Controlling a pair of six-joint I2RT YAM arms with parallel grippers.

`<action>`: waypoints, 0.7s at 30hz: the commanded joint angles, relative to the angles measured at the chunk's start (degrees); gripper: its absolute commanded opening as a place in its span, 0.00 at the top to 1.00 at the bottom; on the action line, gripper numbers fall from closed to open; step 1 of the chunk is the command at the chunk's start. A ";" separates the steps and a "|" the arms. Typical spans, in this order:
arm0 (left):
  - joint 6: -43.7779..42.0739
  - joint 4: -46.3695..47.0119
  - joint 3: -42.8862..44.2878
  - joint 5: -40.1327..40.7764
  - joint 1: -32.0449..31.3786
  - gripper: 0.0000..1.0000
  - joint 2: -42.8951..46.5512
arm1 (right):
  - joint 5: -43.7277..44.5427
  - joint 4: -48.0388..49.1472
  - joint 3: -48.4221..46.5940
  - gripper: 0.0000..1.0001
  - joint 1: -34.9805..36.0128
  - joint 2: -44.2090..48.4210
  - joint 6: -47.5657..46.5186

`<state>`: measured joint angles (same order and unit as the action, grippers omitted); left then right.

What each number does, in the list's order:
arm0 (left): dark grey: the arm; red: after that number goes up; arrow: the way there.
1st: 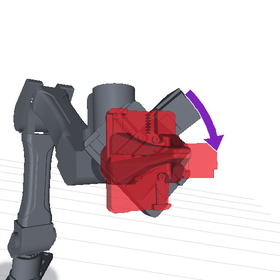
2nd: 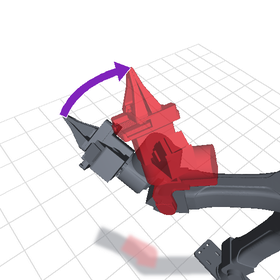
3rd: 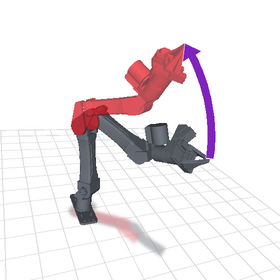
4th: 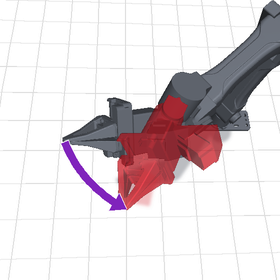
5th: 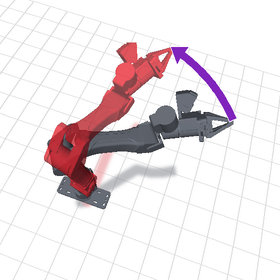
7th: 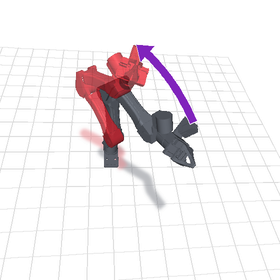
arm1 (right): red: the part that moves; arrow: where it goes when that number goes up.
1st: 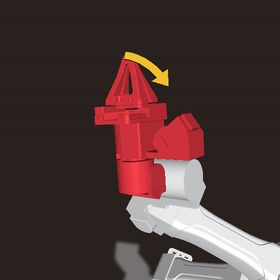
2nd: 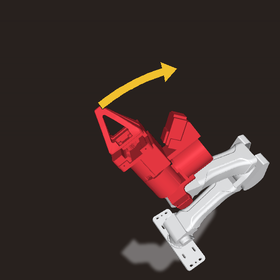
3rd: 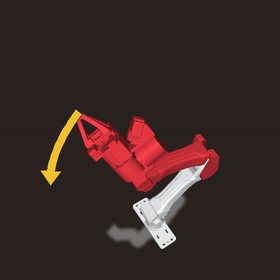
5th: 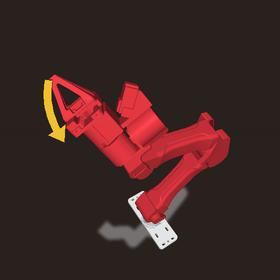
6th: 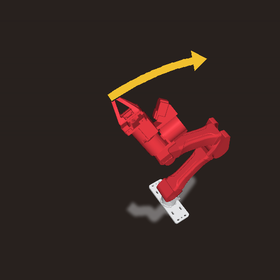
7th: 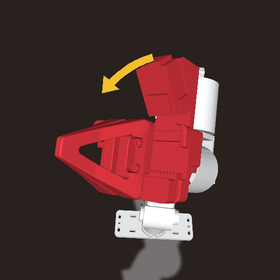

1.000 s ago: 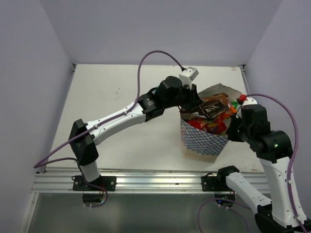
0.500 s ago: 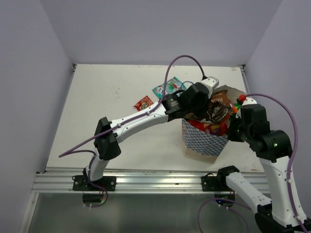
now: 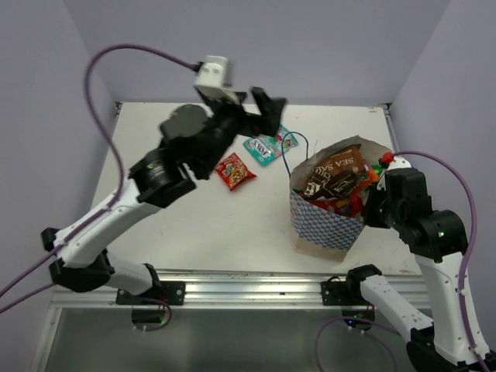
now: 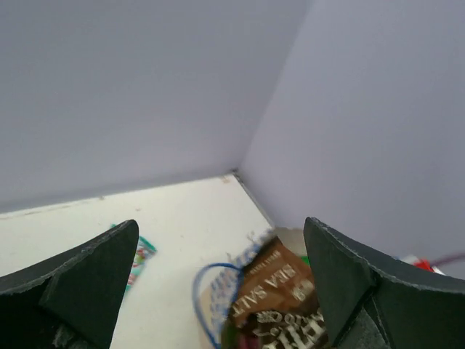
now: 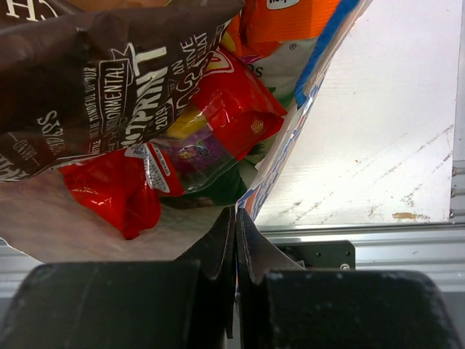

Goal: Place the snacks into the paper bag

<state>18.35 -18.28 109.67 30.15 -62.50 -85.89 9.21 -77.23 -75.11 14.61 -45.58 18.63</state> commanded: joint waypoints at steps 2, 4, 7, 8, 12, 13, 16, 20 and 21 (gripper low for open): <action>9.21 -2.09 -18.73 3.38 16.06 0.00 3.54 | -1.74 1.38 -2.85 1.00 0.15 0.41 0.09; 10.91 -3.16 -24.04 -6.27 25.30 0.00 1.70 | -1.74 1.38 -3.20 1.00 0.15 0.32 0.00; 9.87 2.17 -31.43 -13.51 30.33 0.00 -2.70 | -1.74 1.38 -3.55 1.00 0.15 0.14 -0.26; 8.73 3.16 -32.58 -14.06 30.51 0.00 -5.58 | -1.74 1.29 -3.55 1.00 0.15 0.14 -0.18; 7.49 3.96 -30.75 -15.30 30.42 0.01 -13.50 | -1.92 1.03 -3.81 1.00 0.15 0.06 -0.09; 7.14 4.74 -30.57 -15.47 30.51 0.01 -14.56 | -1.83 0.94 -3.81 1.00 0.15 0.32 -0.09; 5.30 5.45 -29.52 -14.95 30.42 0.01 -18.34 | -1.39 0.24 -3.81 1.00 0.15 0.84 0.09; 3.10 5.63 -29.07 -14.60 30.42 0.01 -23.96 | -0.95 -0.55 -3.46 1.00 0.15 1.37 0.26; 2.92 5.63 -29.16 -14.68 30.42 0.01 -24.85 | -1.04 -0.55 -3.46 1.00 0.15 1.37 0.26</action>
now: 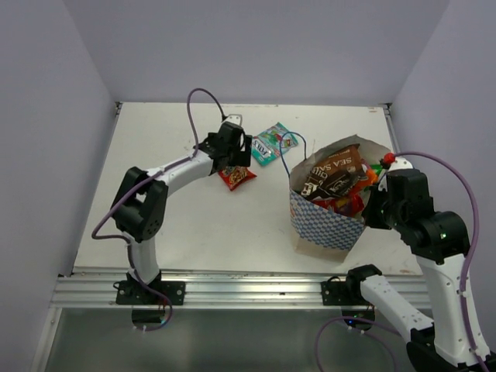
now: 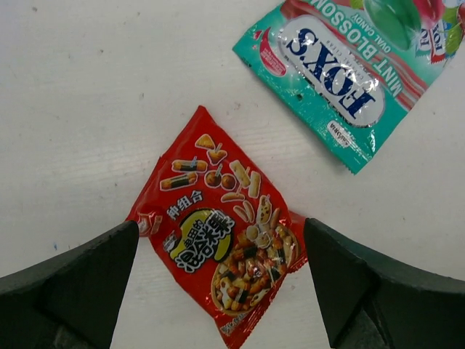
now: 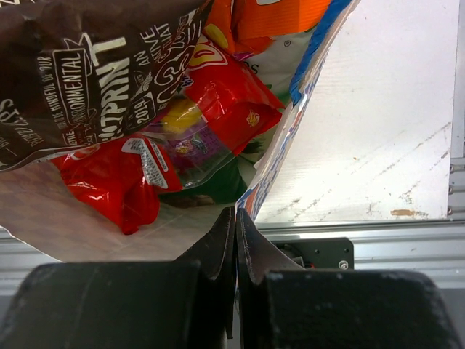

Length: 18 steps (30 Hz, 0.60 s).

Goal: Place the snacks into the paper bag

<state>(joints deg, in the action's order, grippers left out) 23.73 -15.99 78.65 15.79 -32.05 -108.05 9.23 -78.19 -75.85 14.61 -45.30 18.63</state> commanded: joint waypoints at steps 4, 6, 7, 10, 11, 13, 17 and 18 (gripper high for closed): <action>-2.98 2.89 0.54 -0.50 -0.03 0.02 -6.90 | -0.89 0.50 -3.07 1.00 0.15 0.65 0.26; -3.07 2.28 -0.43 -0.15 -0.03 0.17 -8.40 | -0.80 0.50 -3.33 1.00 0.24 0.39 0.18; -2.98 2.10 -0.60 0.46 -0.03 0.29 -8.32 | -0.80 0.50 -3.33 1.00 0.16 0.39 0.18; -2.72 1.32 -0.70 2.65 -0.03 1.00 -5.79 | -0.88 0.58 -3.16 1.00 0.15 0.47 0.26; -3.15 1.57 -0.43 2.84 -0.11 1.00 -4.72 | -0.88 0.67 -2.99 1.00 0.07 0.39 0.35; -3.60 1.49 1.49 3.98 -0.29 1.00 -1.05 | -1.23 0.94 -2.63 1.00 0.15 0.56 0.53; -1.67 0.61 9.57 2.50 -1.95 1.00 8.80 | -1.59 1.20 -2.28 1.00 0.15 0.47 0.70; -1.49 2.00 13.33 1.45 -2.66 1.00 10.65 | -1.59 1.29 -2.19 1.00 0.15 0.47 0.88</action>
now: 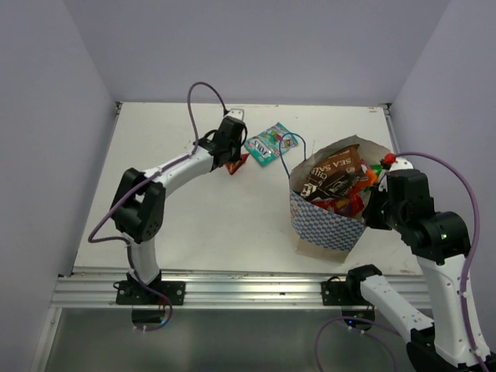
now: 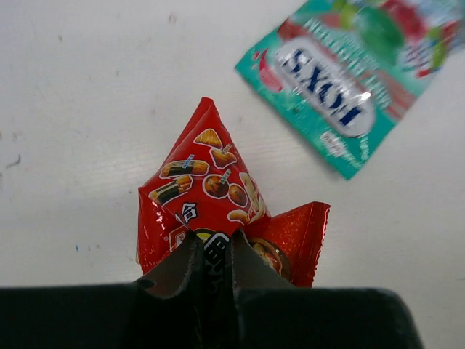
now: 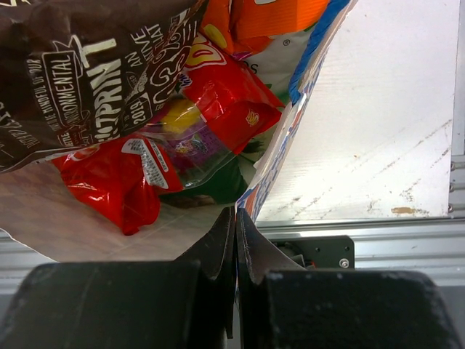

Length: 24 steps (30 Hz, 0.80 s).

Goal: Place the snacks into the paper bag

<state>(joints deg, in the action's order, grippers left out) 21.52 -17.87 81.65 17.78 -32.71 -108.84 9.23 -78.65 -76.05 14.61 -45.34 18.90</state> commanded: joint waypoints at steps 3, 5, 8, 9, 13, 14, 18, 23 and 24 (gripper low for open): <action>0.02 6.61 18.51 -6.95 -6.92 1.00 15.41 | -1.94 2.01 -2.00 1.00 0.15 0.61 0.79; 0.45 7.40 22.05 -14.77 -11.12 1.00 15.06 | -2.03 2.01 -1.91 1.00 0.15 0.78 0.97; 3.25 11.18 24.79 -24.18 -16.31 1.00 14.09 | -2.03 2.01 -1.91 1.00 0.15 0.96 1.23; 3.88 13.10 25.14 -25.85 -17.55 1.00 13.66 | -1.94 1.84 -1.99 1.00 0.15 1.13 1.49; 3.71 8.12 29.62 -32.35 -23.44 1.00 6.03 | -1.76 1.40 -2.35 1.00 0.07 1.40 1.85; 3.71 7.16 29.80 -32.63 -24.85 1.00 5.05 | -1.76 1.22 -2.70 1.00 0.15 1.40 1.93; 2.22 6.71 25.59 -32.98 -28.89 1.00 2.32 | -1.24 0.61 -2.79 1.00 0.15 2.18 2.29; -1.91 1.54 26.54 -30.62 -33.29 1.00 -5.67 | -1.59 0.69 -2.70 1.00 0.15 2.54 3.16; -2.79 -2.66 28.72 -30.00 -33.73 1.00 -7.16 | -1.59 0.69 -2.87 1.00 0.15 2.54 3.25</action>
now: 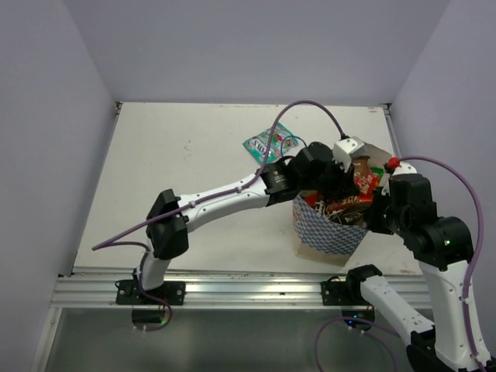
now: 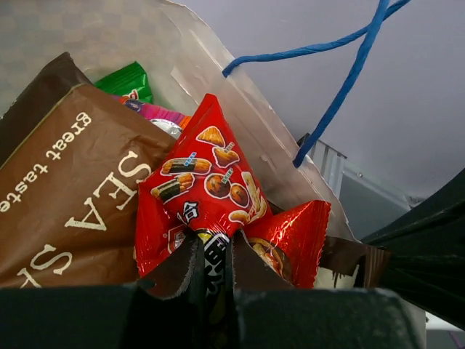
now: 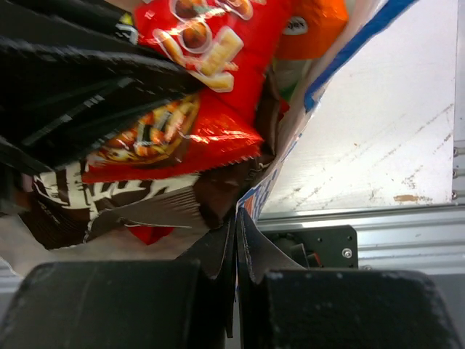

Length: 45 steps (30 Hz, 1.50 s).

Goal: Place the snacks into the paper bag

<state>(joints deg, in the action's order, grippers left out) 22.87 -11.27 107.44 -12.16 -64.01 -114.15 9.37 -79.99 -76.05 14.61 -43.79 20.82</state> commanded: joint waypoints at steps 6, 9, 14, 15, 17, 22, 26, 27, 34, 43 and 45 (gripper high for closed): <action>-7.32 -13.96 5.06 6.79 -4.55 1.00 -3.72 | -1.28 1.06 -3.31 1.00 0.15 1.25 1.42; -7.76 -13.69 8.21 11.45 -4.55 0.79 -1.61 | -1.54 0.80 -2.96 1.00 0.15 1.69 1.77; -9.60 -12.73 14.11 27.78 -4.46 0.01 5.41 | -1.72 0.36 -3.31 1.00 0.15 1.69 1.77; -10.12 -10.81 14.11 30.42 -4.46 0.00 6.73 | -1.72 0.27 -3.40 1.00 0.15 1.69 1.77; -10.83 -8.61 13.85 35.62 -3.15 0.00 10.43 | -1.63 0.18 -3.40 1.00 0.07 1.78 1.68; -5.57 -8.33 9.03 42.21 7.47 0.00 11.76 | -1.72 0.18 -3.66 1.00 0.15 1.69 1.68; -2.31 -11.48 8.04 37.58 22.15 0.00 3.52 | -1.37 -0.17 -4.45 1.00 0.15 1.34 1.07; -1.70 -12.02 8.57 34.34 24.00 0.00 -0.60 | -1.11 -0.17 -4.46 1.00 0.15 1.25 0.98; -0.37 -8.34 8.14 27.46 30.17 0.00 -11.96 | -0.14 -1.05 -5.07 1.00 0.15 0.29 0.36; -0.02 -5.87 7.79 23.06 30.26 0.00 -21.81 | -0.93 0.62 -3.23 1.00 0.15 -2.35 -0.34; -0.37 -5.35 7.70 23.06 30.17 0.00 -23.48 | -1.19 0.80 -2.96 1.00 0.07 -2.96 -0.60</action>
<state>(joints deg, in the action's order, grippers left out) 21.96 -20.23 113.82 12.29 -34.15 -135.87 9.37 -81.47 -77.78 14.61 -45.87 21.34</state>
